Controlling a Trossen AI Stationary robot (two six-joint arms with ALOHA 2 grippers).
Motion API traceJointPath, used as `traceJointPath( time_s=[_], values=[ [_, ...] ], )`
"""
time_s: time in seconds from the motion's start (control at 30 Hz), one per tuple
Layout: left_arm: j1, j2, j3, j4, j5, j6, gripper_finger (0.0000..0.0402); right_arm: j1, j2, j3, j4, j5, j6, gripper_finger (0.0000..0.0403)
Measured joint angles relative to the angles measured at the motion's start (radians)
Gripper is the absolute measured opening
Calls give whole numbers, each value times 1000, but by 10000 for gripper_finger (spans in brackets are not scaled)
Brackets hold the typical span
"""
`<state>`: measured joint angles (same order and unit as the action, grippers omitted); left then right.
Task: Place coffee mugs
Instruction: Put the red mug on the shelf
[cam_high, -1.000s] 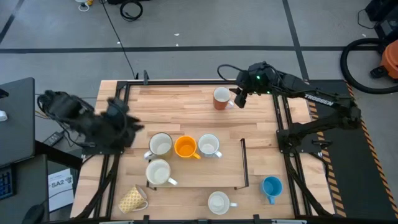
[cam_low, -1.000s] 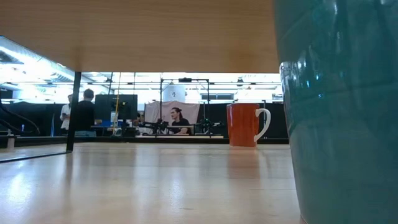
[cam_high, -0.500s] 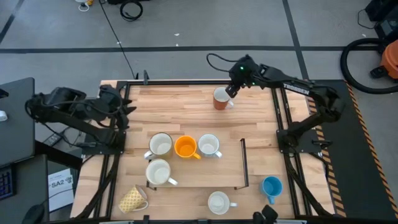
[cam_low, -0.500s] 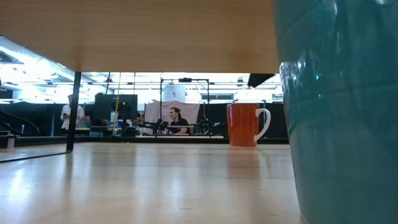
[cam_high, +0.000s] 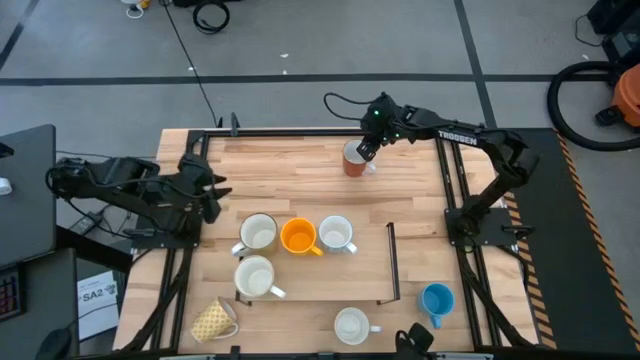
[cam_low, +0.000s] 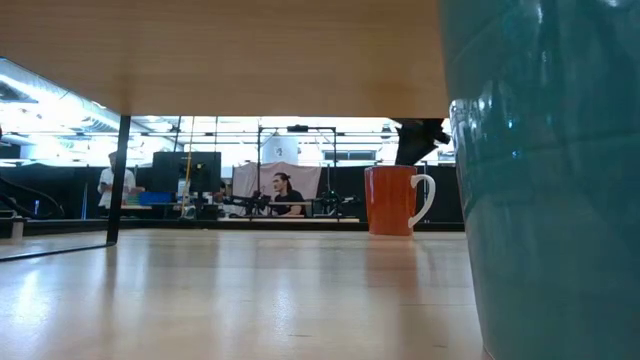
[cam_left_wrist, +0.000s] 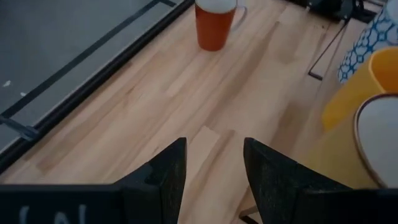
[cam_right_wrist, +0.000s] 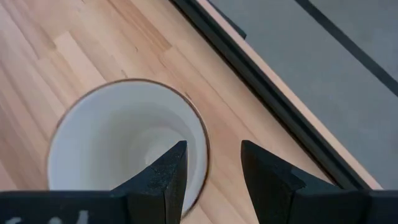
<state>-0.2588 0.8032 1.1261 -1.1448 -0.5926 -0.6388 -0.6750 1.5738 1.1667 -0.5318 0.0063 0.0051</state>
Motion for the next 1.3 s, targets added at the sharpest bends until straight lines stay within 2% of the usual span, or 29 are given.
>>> traceJointPath(
  time_s=[0.37, 0.77, 0.93, 1.17, 1.3],
  values=[
    [0, 1, -106, 115, 23, 38, 167, -2, 60, 0, 8, 1, -3, 156],
    [0, 1, -108, 218, 23, 159, 167, -1, 81, 0, 7, 0, 3, 150],
    [0, 1, -108, 218, 22, 159, 167, -1, 81, 0, 7, 0, 2, 118],
    [0, 1, -108, 218, 22, 165, 167, -1, 81, 0, 7, -5, 3, 37],
    [0, 2, -108, 217, 22, 210, 167, -1, 80, 1, 7, -8, 3, 30]
  ],
)
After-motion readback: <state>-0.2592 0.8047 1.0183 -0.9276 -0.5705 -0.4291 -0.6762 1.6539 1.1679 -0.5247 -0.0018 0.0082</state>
